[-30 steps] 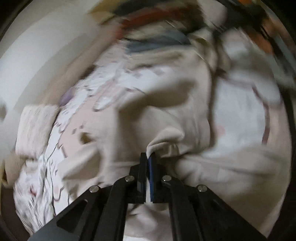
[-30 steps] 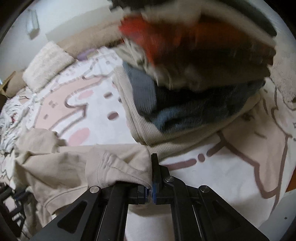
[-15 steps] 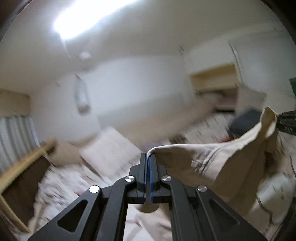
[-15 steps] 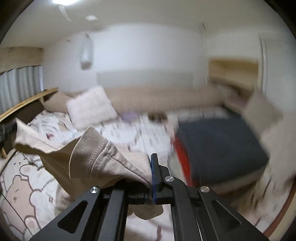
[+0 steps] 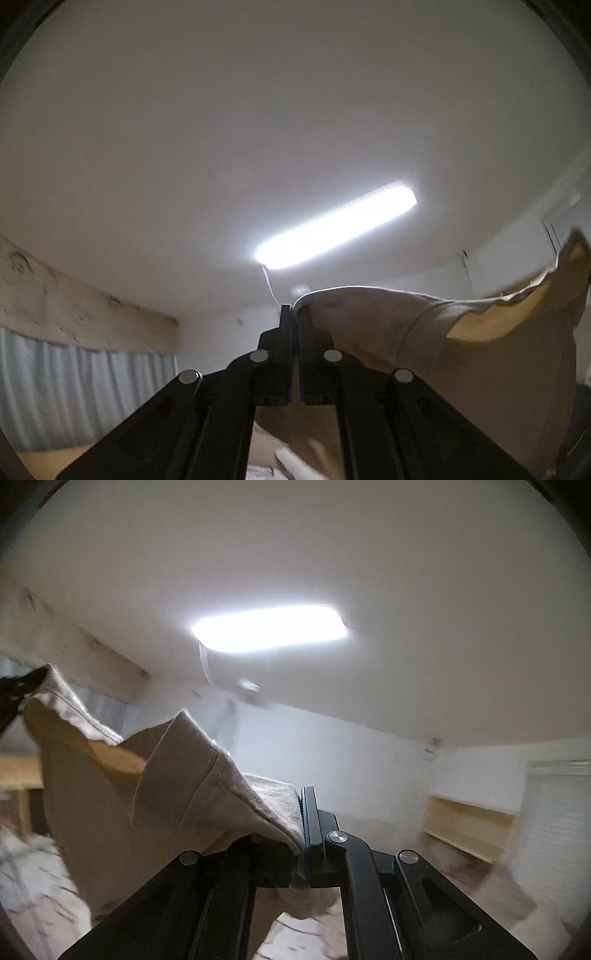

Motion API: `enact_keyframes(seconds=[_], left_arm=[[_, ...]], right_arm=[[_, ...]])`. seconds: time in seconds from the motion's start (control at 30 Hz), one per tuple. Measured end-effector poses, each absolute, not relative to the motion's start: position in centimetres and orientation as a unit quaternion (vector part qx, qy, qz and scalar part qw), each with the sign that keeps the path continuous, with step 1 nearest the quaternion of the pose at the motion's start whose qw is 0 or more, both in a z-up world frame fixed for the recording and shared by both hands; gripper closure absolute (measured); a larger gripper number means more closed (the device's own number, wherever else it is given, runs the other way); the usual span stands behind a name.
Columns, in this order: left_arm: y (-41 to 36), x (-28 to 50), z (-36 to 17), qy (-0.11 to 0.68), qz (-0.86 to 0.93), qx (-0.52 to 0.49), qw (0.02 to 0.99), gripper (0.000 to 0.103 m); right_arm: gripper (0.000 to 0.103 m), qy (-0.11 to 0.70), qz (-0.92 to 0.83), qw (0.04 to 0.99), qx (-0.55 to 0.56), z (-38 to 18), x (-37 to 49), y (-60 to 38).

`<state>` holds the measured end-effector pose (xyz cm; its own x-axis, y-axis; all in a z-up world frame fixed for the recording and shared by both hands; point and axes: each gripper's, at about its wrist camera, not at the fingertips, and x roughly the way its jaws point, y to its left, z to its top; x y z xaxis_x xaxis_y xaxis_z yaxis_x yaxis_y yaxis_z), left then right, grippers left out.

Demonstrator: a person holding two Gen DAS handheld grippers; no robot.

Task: Fold clothes
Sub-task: 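Lift the garment high with both tools, stretching it between them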

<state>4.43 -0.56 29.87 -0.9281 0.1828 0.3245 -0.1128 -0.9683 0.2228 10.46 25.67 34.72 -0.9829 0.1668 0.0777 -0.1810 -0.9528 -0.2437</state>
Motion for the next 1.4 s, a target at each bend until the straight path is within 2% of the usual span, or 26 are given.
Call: enact_keyframes(seconds=[0.33, 0.63, 0.77, 0.93, 1.07, 1.4], left_arm=[[-4.4, 13.2, 37.7, 0.113, 0.961, 0.254, 0.008, 0.1], [-6.5, 18.6, 36.6, 0.134, 0.95, 0.282, -0.021, 0.1], [-6.9, 19.4, 36.1, 0.146, 0.95, 0.275, -0.029, 0.1], [-5.7, 11.6, 32.9, 0.172, 0.965, 0.196, -0.034, 0.1], [-4.7, 5.1, 30.2, 0.191, 0.972, 0.132, -0.038, 0.1], [1.4, -25.3, 11.8, 0.209, 0.972, -0.104, -0.01, 0.1]], right_arm=[[0.099, -0.13, 0.99, 0.049, 0.007, 37.3, 13.4, 23.4], [0.099, -0.059, 0.995, -0.078, 0.004, 40.0, 18.6, 24.4], [0.099, -0.067, 0.995, -0.073, 0.01, 41.0, 19.8, 24.4], [0.099, -0.081, 0.996, -0.025, -0.033, 39.9, 16.0, 24.1], [0.099, -0.086, 0.99, 0.009, -0.107, 35.9, 7.6, 25.3], [0.099, -0.105, 0.941, 0.125, -0.297, 15.0, -19.7, 27.9]])
